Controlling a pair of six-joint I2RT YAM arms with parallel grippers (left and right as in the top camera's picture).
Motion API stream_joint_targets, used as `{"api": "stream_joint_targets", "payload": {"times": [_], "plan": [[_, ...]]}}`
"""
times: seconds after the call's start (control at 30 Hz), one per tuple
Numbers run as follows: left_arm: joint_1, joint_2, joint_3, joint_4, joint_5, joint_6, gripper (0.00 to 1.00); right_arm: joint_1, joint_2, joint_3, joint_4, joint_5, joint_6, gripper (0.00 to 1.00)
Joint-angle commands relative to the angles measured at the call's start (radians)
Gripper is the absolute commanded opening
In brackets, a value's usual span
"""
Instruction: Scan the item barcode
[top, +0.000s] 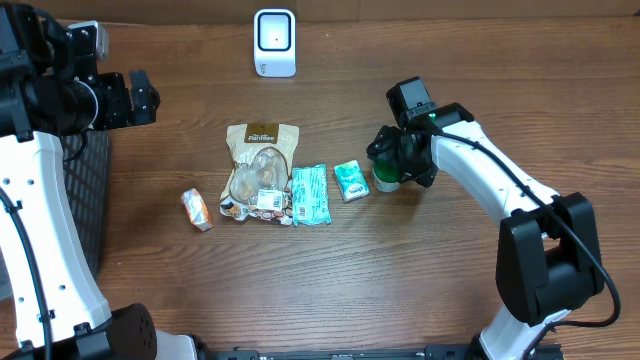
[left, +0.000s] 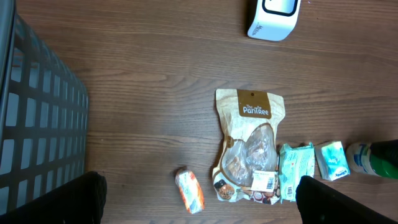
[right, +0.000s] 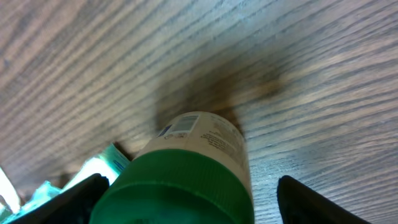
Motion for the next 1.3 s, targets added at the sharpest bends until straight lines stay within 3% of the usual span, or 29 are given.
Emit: {"api": "stream_joint_targets", "payload": {"times": [0.0, 0.3, 0.43, 0.73, 0.9, 1.17, 1.27], "plan": [[0.002, 0.007, 0.012, 0.001, 0.008, 0.019, 0.99, 0.000, 0.003, -0.013, 0.005, 0.009, -0.045, 0.79], [0.002, 0.007, 0.012, 0.001, 0.008, 0.019, 1.00, -0.004, 0.003, 0.002, 0.002, -0.018, -0.349, 0.58], [0.002, 0.007, 0.012, 0.001, 0.008, 0.019, 0.99, -0.005, 0.003, 0.042, 0.000, -0.059, -0.528, 0.57], [0.002, 0.007, 0.012, 0.001, 0.008, 0.019, 0.99, -0.005, 0.003, 0.101, -0.026, -0.066, -1.113, 0.56], [0.002, 0.007, 0.012, 0.001, 0.008, 0.019, 0.99, -0.005, 0.003, 0.101, -0.040, -0.066, -1.326, 0.60], [0.002, 0.007, 0.012, 0.001, 0.008, 0.019, 0.99, -0.005, 0.003, 0.101, -0.043, -0.067, -1.393, 0.64], [0.002, 0.007, 0.012, 0.001, 0.008, 0.019, 1.00, -0.005, 0.003, 0.101, -0.043, -0.089, -1.392, 0.73]]}}
